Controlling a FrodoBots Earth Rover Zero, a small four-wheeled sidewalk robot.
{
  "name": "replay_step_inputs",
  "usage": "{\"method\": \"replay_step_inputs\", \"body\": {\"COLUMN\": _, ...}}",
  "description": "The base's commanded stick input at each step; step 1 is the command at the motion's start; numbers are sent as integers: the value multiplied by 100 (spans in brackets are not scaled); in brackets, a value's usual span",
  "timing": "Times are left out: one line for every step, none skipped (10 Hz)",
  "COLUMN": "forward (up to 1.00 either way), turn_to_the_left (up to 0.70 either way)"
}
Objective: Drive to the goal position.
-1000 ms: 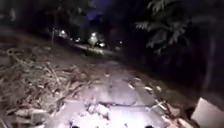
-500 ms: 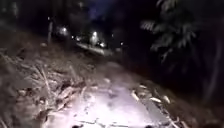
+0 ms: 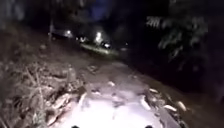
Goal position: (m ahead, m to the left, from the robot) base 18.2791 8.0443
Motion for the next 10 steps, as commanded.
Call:
{"method": "replay_step_inputs", "body": {"forward": 70, "turn_to_the_left": 0}}
{"method": "replay_step_inputs", "body": {"forward": 70, "turn_to_the_left": 0}}
{"method": "replay_step_inputs", "body": {"forward": 70, "turn_to_the_left": 0}}
{"method": "replay_step_inputs", "body": {"forward": 70, "turn_to_the_left": 0}}
{"method": "replay_step_inputs", "body": {"forward": 70, "turn_to_the_left": 0}}
{"method": "replay_step_inputs", "body": {"forward": 70, "turn_to_the_left": 0}}
{"method": "replay_step_inputs", "body": {"forward": 70, "turn_to_the_left": 0}}
{"method": "replay_step_inputs", "body": {"forward": 70, "turn_to_the_left": 0}}
{"method": "replay_step_inputs", "body": {"forward": 70, "turn_to_the_left": 0}}
{"method": "replay_step_inputs", "body": {"forward": 70, "turn_to_the_left": 0}}
